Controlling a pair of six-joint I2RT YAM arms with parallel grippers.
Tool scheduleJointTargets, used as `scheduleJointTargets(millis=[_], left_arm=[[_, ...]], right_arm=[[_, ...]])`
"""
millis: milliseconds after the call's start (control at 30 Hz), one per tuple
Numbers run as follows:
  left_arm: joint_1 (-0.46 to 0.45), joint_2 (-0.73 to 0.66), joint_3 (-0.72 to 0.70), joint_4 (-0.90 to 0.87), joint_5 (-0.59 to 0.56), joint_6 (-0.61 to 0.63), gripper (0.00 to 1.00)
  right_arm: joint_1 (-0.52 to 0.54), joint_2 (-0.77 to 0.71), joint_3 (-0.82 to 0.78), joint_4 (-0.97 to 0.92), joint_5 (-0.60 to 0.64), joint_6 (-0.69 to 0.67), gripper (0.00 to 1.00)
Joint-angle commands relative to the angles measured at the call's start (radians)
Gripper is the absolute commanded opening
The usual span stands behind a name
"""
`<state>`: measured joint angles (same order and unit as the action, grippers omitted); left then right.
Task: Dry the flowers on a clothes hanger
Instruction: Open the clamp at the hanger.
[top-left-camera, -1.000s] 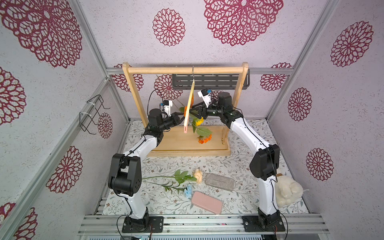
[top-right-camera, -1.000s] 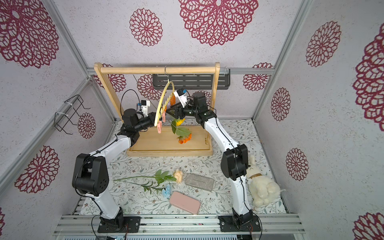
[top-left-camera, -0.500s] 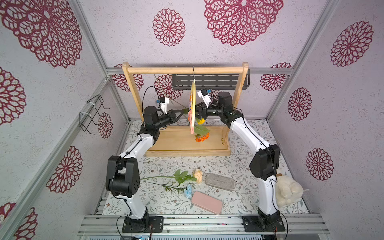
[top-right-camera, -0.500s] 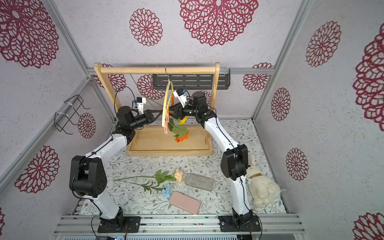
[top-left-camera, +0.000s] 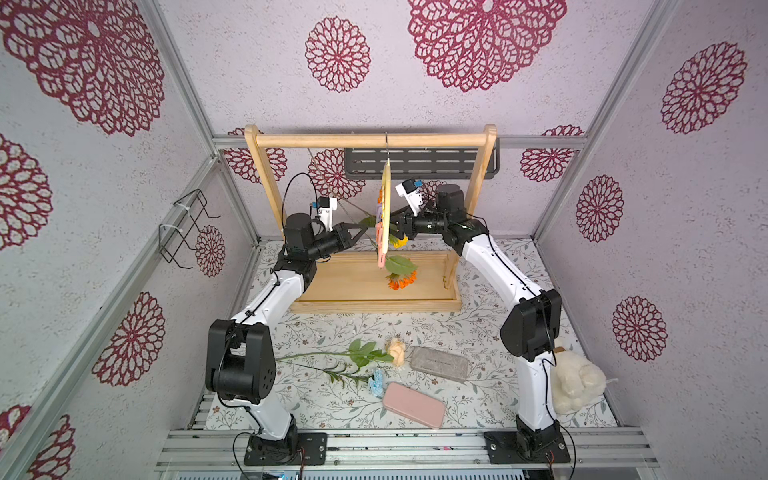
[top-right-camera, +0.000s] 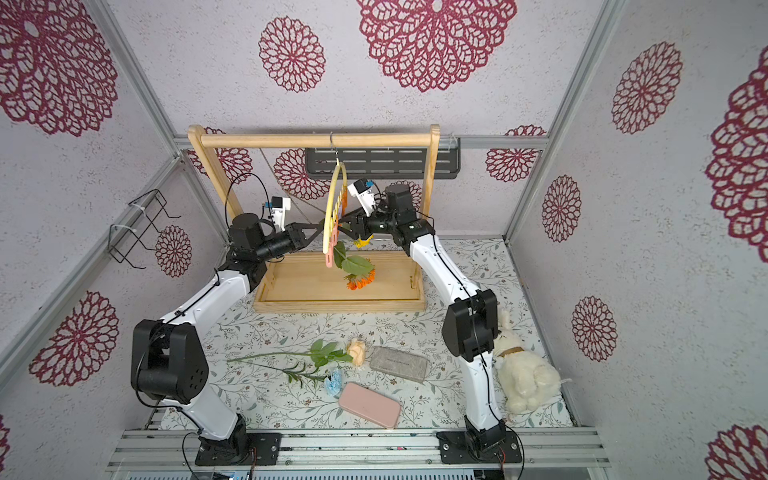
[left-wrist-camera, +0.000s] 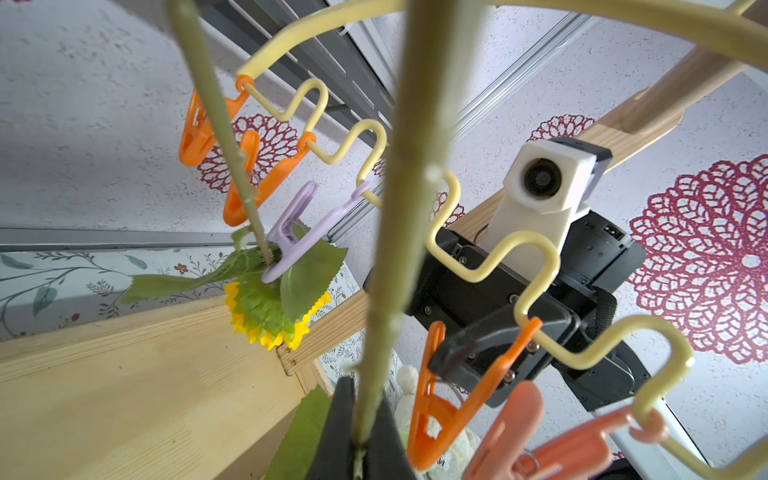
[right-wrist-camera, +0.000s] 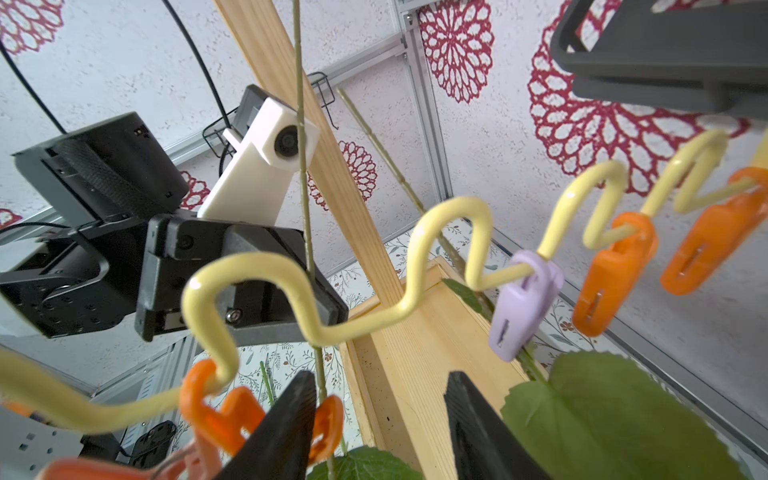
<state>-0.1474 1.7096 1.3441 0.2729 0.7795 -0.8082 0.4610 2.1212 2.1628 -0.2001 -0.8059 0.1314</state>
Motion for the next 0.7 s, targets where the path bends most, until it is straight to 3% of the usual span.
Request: scheduleJointTargets(millis=[0, 367, 667], left_arm=[[0.004, -0.051, -0.018, -0.004, -0.007, 0.027, 0.00], [0.003, -0.059, -0.013, -0.011, 0.001, 0.023, 0.00], [0.003, -0.076, -0.031, -0.012, 0.003, 0.033, 0.00]], right_arm=[[-0.016, -0.069, -0.014, -0.024, 0.047, -0.003, 0.52], [-0.028, -0.199, -0.210, 0.146, 0.054, 0.027, 0.51], [-0.029, -0.272, -0.337, 0.230, 0.137, 0.044, 0.53]])
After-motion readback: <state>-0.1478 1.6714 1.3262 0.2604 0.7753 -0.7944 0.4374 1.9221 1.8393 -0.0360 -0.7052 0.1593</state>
